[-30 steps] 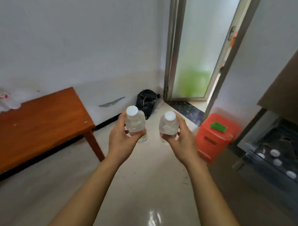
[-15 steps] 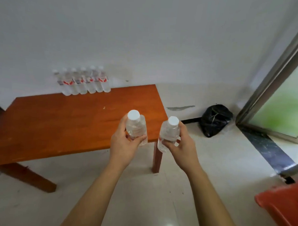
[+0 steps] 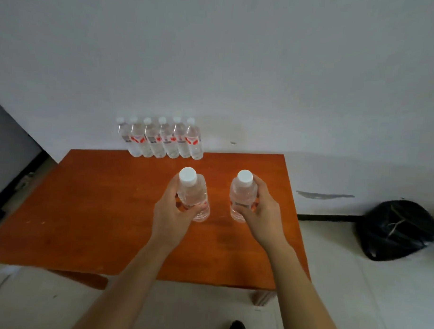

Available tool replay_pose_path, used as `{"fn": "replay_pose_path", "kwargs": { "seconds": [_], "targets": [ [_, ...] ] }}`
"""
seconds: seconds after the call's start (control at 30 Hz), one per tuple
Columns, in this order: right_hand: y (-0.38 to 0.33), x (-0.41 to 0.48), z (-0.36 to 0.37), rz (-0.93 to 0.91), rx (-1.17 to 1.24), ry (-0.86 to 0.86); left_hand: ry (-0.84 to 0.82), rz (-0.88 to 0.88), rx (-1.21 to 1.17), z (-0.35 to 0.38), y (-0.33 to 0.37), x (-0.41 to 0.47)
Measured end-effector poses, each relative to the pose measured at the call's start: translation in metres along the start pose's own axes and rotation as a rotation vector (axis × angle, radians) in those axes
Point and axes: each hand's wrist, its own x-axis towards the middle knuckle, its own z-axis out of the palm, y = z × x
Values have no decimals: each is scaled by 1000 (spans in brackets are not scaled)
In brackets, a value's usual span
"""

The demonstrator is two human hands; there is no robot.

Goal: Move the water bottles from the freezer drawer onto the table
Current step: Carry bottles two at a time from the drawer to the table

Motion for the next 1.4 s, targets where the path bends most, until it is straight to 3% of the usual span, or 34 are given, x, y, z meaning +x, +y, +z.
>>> {"fn": "replay_pose_path", "kwargs": {
  "seconds": [0.3, 0.77, 1.1, 1.4],
  "targets": [
    [13, 124, 55, -30, 32, -124, 88, -87, 54, 3, -39, 108],
    [19, 221, 191, 99, -42, -240, -12, -285, 134, -23, -177, 246],
    [19, 309, 332, 139, -204, -247, -76, -261, 197, -56, -285, 372],
    [15, 347, 384, 66, -156, -232, -155, -197, 149, -53, -327, 402]
  ]
}}
